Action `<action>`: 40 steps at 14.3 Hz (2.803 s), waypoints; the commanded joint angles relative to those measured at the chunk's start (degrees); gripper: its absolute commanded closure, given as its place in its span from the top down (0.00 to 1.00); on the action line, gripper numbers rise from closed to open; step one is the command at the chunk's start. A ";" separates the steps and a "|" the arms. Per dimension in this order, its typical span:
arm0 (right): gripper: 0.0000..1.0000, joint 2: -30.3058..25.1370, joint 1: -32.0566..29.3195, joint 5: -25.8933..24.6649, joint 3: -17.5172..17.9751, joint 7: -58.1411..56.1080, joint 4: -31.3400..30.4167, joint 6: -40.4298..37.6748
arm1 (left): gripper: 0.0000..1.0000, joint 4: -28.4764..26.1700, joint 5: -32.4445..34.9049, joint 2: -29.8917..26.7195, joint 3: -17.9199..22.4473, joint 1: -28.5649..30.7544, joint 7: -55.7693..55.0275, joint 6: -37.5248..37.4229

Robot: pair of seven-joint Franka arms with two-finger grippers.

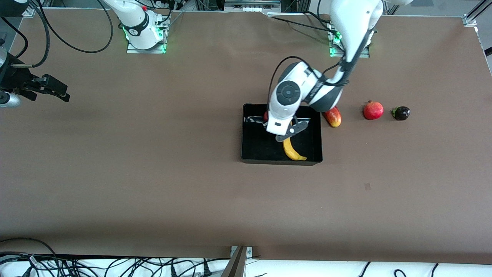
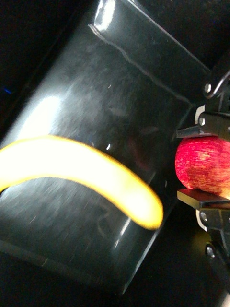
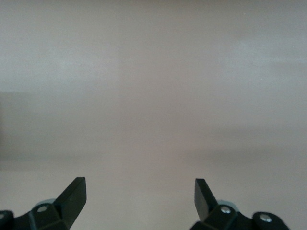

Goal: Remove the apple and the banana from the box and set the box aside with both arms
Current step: 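Lift the apple out with the left gripper and set it beside the pomegranate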

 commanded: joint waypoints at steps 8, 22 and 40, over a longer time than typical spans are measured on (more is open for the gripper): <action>1.00 0.18 0.05 -0.13 -0.08 -0.17 0.73 -0.04 | 0.00 6.38 1.94 -4.74 -3.03 28.97 44.72 -17.59; 1.00 0.00 0.23 -0.04 0.01 -0.17 0.73 -0.22 | 0.00 6.82 11.54 10.03 -1.71 38.66 59.09 9.82; 1.00 0.18 -0.04 -0.04 -0.87 -0.17 0.64 -0.13 | 1.00 8.05 6.26 4.14 -2.76 22.51 23.99 2.89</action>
